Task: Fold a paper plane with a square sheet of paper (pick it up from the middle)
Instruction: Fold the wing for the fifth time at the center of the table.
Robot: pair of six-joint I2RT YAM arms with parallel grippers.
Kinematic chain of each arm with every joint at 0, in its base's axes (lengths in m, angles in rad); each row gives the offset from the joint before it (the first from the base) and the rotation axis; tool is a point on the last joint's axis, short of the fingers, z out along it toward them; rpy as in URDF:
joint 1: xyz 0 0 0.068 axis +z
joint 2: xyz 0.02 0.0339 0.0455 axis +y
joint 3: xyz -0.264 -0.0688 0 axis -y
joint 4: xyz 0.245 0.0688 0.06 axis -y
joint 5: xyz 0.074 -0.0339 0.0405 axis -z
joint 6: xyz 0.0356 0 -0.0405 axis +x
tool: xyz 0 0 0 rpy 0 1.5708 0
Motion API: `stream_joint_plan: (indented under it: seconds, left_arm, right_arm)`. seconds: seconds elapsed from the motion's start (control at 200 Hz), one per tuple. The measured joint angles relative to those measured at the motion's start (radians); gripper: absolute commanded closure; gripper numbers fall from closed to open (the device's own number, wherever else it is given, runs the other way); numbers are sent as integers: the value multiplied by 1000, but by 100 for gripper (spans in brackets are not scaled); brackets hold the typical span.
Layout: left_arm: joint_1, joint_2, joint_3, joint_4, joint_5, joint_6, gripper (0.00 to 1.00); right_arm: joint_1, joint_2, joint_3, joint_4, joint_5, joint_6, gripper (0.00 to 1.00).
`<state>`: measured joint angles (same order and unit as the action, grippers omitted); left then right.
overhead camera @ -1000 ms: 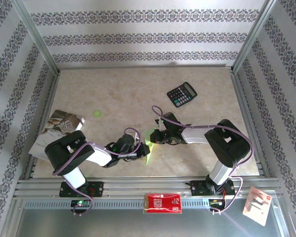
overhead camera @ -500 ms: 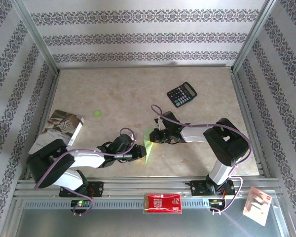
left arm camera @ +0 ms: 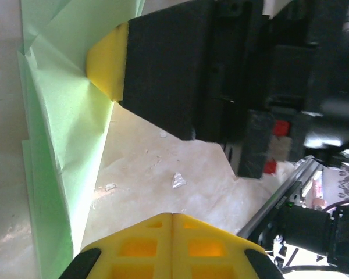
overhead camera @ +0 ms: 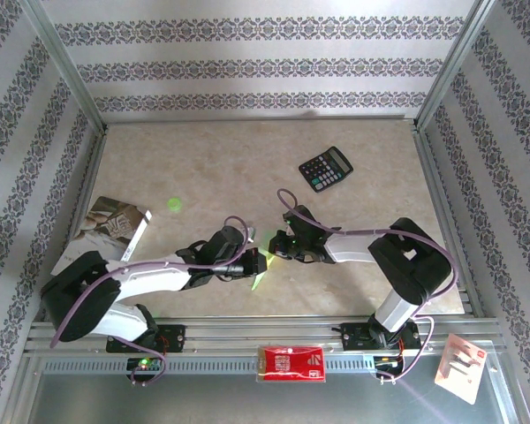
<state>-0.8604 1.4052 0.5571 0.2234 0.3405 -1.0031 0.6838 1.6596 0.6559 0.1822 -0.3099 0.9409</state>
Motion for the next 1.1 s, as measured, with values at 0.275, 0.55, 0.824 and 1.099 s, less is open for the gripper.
stream_joint_plan:
  seconds: [0.275, 0.55, 0.824, 1.099]
  left_arm:
    - [52, 117, 28, 1, 27, 21, 97]
    - [58, 159, 48, 0, 48, 37, 96]
    - [64, 159, 48, -19, 40, 66, 96]
    - [43, 100, 48, -36, 32, 80, 92]
  right_arm:
    - [2, -11, -11, 3, 23, 31, 96]
    - [2, -14, -13, 3, 27, 33, 96]
    - [1, -17, -16, 2, 30, 29, 96]
    - [1, -17, -16, 2, 30, 29, 96]
